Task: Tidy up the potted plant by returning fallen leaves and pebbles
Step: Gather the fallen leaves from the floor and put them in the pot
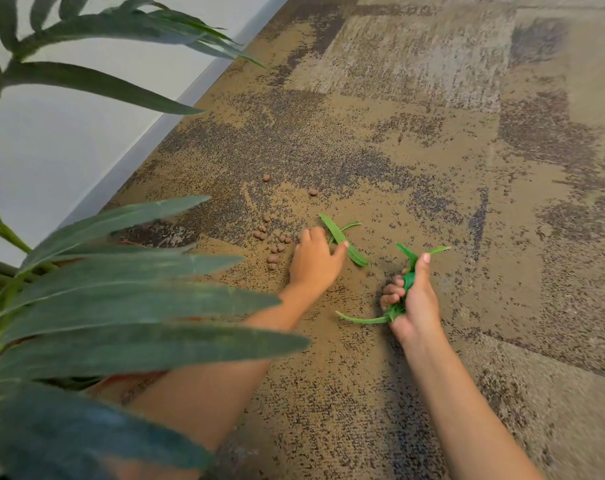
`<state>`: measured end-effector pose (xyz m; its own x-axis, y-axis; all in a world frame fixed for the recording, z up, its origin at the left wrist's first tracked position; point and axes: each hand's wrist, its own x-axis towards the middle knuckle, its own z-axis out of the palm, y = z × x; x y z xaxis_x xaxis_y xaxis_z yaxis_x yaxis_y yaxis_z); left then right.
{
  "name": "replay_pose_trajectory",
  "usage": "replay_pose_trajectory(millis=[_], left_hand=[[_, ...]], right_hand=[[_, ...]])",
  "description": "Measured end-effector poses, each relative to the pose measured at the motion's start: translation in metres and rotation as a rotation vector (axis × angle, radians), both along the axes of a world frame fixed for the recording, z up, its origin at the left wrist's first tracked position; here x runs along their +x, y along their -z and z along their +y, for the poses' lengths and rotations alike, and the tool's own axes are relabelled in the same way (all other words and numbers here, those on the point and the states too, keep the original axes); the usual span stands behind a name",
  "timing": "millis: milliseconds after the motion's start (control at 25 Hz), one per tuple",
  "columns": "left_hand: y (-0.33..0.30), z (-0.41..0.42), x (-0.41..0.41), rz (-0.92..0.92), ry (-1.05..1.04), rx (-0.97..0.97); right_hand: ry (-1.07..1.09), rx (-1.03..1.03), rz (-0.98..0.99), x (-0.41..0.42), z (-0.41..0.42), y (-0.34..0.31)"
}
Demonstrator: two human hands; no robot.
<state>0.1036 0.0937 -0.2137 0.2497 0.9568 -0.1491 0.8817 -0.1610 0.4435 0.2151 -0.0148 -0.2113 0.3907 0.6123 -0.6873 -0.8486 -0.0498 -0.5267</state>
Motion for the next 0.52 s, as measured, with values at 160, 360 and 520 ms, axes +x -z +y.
replay_pose_trajectory(millis=[160, 360, 520], left_hand=[[-0.003, 0.021, 0.021, 0.197, -0.052, -0.141], [0.002, 0.010, 0.016, 0.122, 0.016, -0.028], [-0.012, -0.016, 0.012, -0.117, 0.033, -0.077]], right_hand=[[0.008, -0.016, -0.013, -0.002, 0.001, -0.003], [0.014, -0.037, -0.030, -0.005, 0.001, -0.005], [0.031, -0.039, -0.039, -0.006, 0.002, -0.006]])
